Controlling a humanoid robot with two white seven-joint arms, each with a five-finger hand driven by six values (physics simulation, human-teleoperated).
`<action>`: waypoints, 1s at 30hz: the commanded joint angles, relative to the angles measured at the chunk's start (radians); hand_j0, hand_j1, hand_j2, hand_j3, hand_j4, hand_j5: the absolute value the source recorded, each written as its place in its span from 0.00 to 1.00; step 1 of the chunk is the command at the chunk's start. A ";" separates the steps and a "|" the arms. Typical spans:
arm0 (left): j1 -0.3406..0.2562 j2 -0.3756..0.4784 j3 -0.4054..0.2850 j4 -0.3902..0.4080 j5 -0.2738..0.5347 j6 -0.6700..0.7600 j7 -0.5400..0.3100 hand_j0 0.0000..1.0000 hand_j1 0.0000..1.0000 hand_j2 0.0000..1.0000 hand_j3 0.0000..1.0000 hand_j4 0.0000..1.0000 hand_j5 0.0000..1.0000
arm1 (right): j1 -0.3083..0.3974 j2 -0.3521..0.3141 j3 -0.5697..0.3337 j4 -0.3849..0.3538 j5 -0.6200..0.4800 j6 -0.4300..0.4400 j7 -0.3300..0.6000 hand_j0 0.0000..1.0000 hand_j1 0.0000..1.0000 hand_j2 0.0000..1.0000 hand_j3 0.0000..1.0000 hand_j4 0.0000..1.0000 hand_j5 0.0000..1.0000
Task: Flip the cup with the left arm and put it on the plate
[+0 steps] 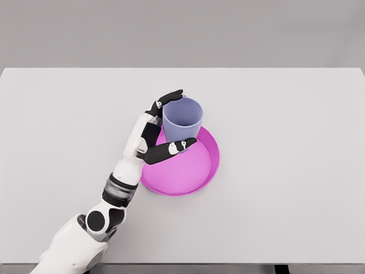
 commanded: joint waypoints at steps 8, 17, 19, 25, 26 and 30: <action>0.000 0.002 0.004 -0.001 -0.001 0.000 0.002 0.87 0.87 0.87 0.87 0.87 0.87 | -0.002 0.000 0.000 0.002 0.000 0.000 0.001 1.00 1.00 1.00 1.00 1.00 1.00; -0.002 0.002 0.004 -0.007 -0.001 0.000 0.002 0.87 0.87 0.87 0.87 0.87 0.87 | 0.000 0.000 0.000 0.000 0.000 0.000 0.000 1.00 1.00 1.00 1.00 1.00 1.00; -0.002 0.003 0.004 -0.007 -0.001 0.000 0.003 0.87 0.87 0.87 0.87 0.87 0.87 | 0.000 0.000 0.000 0.000 0.000 0.000 0.000 1.00 1.00 1.00 1.00 1.00 1.00; -0.002 0.003 0.004 -0.007 -0.001 0.000 0.003 0.92 0.92 0.92 0.92 0.92 0.92 | 0.000 0.000 0.000 0.000 0.000 0.000 0.000 1.00 1.00 1.00 1.00 1.00 1.00; -0.002 0.003 0.004 -0.007 -0.001 0.000 0.003 0.93 0.93 0.93 0.93 0.93 0.93 | 0.000 0.000 0.000 0.000 0.000 0.000 0.000 1.00 1.00 1.00 1.00 1.00 1.00; -0.002 0.003 0.004 -0.007 -0.001 0.000 0.002 0.93 0.93 0.93 0.93 0.93 0.93 | -0.002 0.000 0.000 0.000 0.000 0.000 0.000 1.00 1.00 1.00 1.00 1.00 1.00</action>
